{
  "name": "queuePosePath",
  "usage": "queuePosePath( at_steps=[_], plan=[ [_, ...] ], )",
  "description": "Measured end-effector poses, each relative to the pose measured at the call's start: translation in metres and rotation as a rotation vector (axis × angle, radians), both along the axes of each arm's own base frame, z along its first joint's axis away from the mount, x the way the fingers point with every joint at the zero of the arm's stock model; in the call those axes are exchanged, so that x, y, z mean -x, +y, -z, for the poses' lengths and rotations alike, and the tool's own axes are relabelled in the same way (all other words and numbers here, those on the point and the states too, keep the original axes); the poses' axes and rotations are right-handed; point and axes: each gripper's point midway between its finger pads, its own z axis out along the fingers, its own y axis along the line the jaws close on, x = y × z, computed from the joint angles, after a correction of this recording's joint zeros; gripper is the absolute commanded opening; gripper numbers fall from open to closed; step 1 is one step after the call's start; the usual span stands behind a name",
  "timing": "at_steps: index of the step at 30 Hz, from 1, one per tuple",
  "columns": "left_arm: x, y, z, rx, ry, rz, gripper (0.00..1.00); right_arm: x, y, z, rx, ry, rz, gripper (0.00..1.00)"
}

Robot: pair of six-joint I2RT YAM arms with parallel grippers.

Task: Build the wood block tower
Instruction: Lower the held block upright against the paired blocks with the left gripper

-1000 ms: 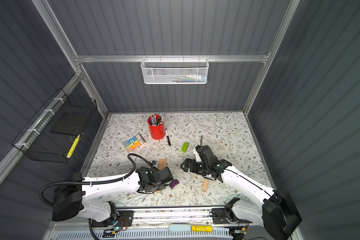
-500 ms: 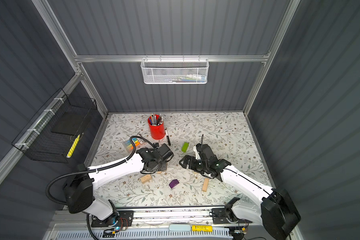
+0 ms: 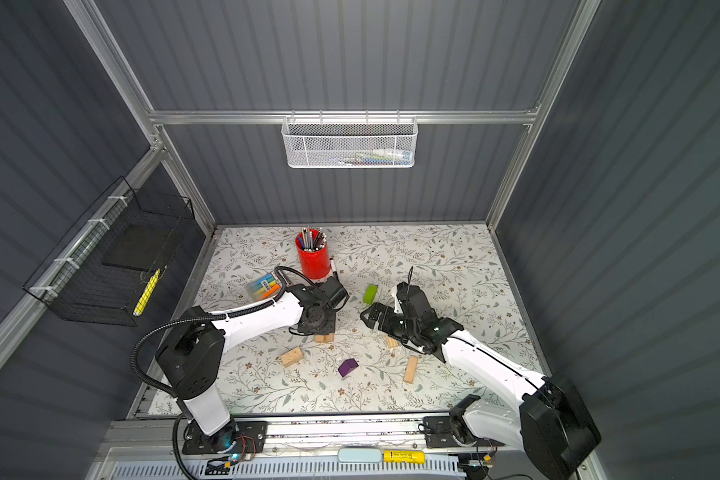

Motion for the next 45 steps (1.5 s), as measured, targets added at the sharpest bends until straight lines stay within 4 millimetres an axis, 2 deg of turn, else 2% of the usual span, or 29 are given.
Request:
queuePosePath(
  at_steps=[5, 12, 45],
  plan=[
    [-0.007, -0.004, 0.003, 0.003, 0.000, 0.010, 0.12, -0.002, -0.001, -0.001, -0.004, -0.004, 0.008, 0.99],
    [-0.013, 0.001, 0.007, 0.004, 0.007, -0.013, 0.12, -0.003, -0.002, 0.001, -0.006, -0.002, 0.014, 0.99],
    [-0.015, 0.001, 0.012, 0.026, 0.013, -0.056, 0.12, -0.004, -0.003, 0.002, -0.011, -0.007, 0.019, 0.99]
  ],
)
